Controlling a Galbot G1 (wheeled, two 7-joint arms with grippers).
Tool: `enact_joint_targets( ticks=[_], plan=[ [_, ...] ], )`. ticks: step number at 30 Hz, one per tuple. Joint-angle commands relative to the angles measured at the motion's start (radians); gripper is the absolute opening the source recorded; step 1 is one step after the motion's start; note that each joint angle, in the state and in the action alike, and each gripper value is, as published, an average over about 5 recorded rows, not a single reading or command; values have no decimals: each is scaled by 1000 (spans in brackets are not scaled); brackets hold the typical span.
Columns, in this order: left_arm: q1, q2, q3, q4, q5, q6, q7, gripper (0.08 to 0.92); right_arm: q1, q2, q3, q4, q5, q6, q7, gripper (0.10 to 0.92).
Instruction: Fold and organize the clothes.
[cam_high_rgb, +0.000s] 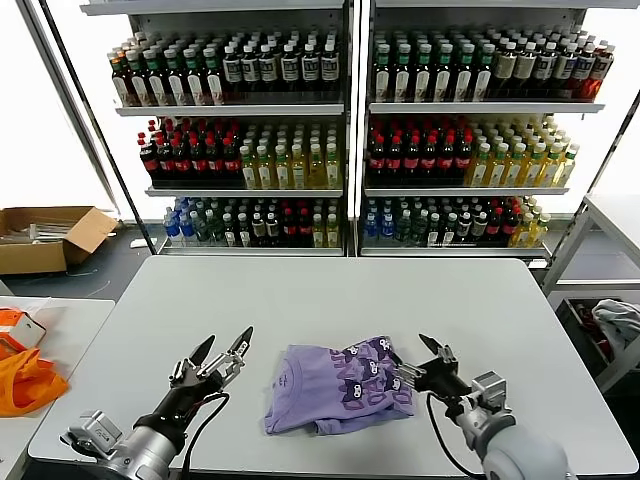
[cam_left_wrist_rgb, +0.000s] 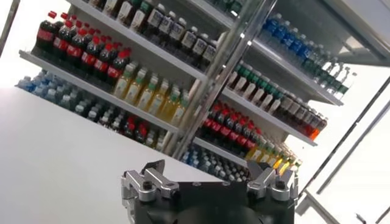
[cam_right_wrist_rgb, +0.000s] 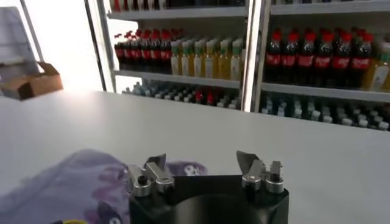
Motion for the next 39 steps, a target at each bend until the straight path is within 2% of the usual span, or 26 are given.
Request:
enact_joint_targets(
  ticks=[1,8,12,15,25,28,31,35,39],
  plan=[
    [14,-17,-4,7,8,-7,9,823,122,165,-218,-132,-28,87,72,793],
    [12,-27,-7,36,9,-20,20,823,145,199,-260,-276,-175,61,159,822],
    [9,-27,-4,39,11,-20,20,822,148,197,-272,-292,-230,-4,205,823],
    [9,-25,-4,40,12,-20,21,823,128,177,-267,-251,-232,-30,213,823],
    [10,-27,-5,45,12,-25,31,823,-26,86,-190,67,-131,-86,206,823],
    [12,-25,-13,42,12,-26,36,823,-84,78,-137,132,-122,-42,190,823],
    [20,-19,-33,42,31,-35,59,822,-139,84,-57,148,-137,78,143,823],
    [34,-7,-82,67,160,-93,154,823,-170,106,136,88,-165,292,17,823],
    [35,1,-139,113,318,-179,249,823,-174,115,296,34,-130,369,-52,823]
  ],
)
